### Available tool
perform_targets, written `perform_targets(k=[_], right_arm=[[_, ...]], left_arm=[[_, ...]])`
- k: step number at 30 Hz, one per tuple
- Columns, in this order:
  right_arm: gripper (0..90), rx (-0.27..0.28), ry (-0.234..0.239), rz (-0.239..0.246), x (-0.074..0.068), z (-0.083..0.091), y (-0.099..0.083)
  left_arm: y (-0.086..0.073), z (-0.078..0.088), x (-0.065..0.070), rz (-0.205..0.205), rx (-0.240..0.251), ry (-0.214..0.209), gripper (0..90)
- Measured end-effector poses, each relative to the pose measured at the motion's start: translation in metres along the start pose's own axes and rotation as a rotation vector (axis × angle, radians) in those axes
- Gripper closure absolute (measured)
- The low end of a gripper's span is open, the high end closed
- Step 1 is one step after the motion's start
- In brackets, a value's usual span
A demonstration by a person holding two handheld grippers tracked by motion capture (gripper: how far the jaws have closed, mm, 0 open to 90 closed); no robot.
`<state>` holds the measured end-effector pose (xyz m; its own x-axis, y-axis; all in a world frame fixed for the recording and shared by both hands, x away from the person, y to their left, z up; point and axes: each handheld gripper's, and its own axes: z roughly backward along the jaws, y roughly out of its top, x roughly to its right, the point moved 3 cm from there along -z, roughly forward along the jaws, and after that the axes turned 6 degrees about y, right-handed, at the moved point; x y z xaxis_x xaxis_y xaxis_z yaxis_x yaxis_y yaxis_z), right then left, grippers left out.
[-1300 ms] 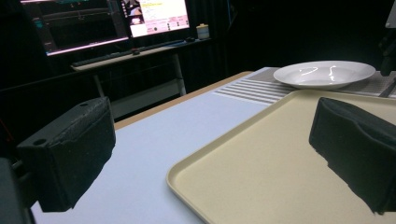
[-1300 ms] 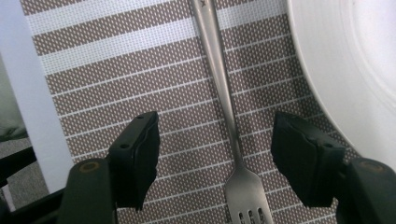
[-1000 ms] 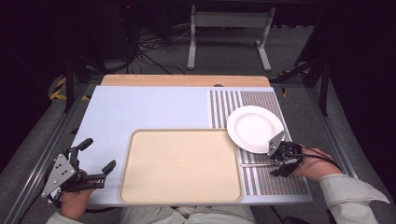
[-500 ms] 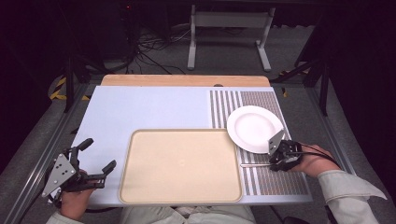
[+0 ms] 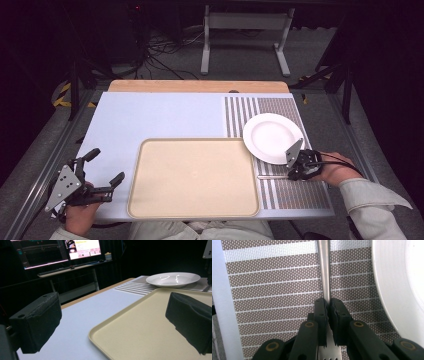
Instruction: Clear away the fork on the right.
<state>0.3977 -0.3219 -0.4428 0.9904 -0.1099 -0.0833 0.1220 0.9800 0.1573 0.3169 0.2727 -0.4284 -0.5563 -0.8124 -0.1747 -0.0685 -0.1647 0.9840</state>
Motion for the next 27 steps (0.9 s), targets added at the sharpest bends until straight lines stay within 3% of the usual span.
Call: perform_targets(k=[12,20,25,27], right_arm=[[85.4,0.002,0.006,0.04,0.0007,-0.0006,0.0],[85.9,0.005,-0.001,0.032,-0.0011,0.0,-0.0009],[85.9,0.024,-0.011,0.054,0.0005,0.0015,-0.0007],[85.9,0.035,-0.016,0.035,-0.0019,0.007,0.0001]], left_arm=[[0.0005,0.0003,-0.0003,-0.004,0.004,0.0,1.2],[0.0003,0.0003,-0.0005,-0.001,0.003,0.001,1.2],[0.0004,0.0005,-0.0008,0.0,0.003,0.003,1.2],[0.0004,0.0004,-0.0009,0.0,0.002,0.003,1.2]])
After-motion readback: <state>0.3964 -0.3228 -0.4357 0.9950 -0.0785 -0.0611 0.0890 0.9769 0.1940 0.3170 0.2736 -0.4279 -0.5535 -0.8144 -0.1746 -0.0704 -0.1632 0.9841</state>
